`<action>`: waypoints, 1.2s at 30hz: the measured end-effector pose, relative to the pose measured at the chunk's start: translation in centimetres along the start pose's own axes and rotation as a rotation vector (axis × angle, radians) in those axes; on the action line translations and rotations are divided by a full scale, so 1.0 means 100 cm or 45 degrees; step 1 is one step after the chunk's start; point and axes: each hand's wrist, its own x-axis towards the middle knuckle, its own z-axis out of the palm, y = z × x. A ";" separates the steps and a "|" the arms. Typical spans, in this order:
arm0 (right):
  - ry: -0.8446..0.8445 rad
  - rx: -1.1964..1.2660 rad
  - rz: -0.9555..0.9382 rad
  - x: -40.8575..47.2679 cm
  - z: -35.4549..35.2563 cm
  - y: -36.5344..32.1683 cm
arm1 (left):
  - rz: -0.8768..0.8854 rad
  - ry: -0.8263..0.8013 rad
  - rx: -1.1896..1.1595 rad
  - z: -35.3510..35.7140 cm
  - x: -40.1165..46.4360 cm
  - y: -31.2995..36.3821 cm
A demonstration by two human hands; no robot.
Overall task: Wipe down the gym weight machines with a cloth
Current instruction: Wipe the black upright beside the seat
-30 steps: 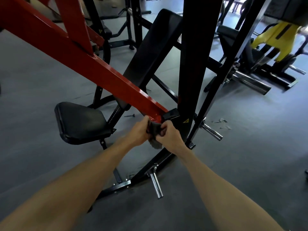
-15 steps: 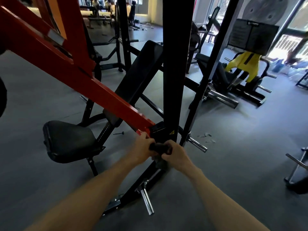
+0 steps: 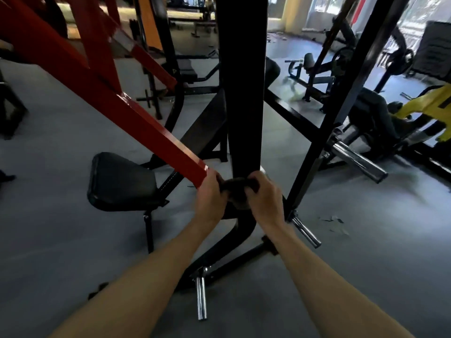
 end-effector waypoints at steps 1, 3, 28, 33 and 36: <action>0.029 0.023 -0.027 0.009 0.001 -0.002 | -0.015 0.052 -0.001 0.002 0.006 0.004; 0.099 0.050 -0.143 0.022 0.005 -0.001 | 0.033 0.137 0.089 0.008 0.018 0.008; 0.642 -0.019 -0.866 0.023 0.117 0.141 | 1.459 0.804 1.101 0.093 0.040 -0.091; 0.712 -0.045 -0.913 0.007 0.136 0.170 | 1.581 0.772 1.341 0.105 0.038 -0.111; 0.680 0.039 -0.773 -0.016 0.173 0.210 | 1.685 0.676 1.404 0.133 0.027 -0.144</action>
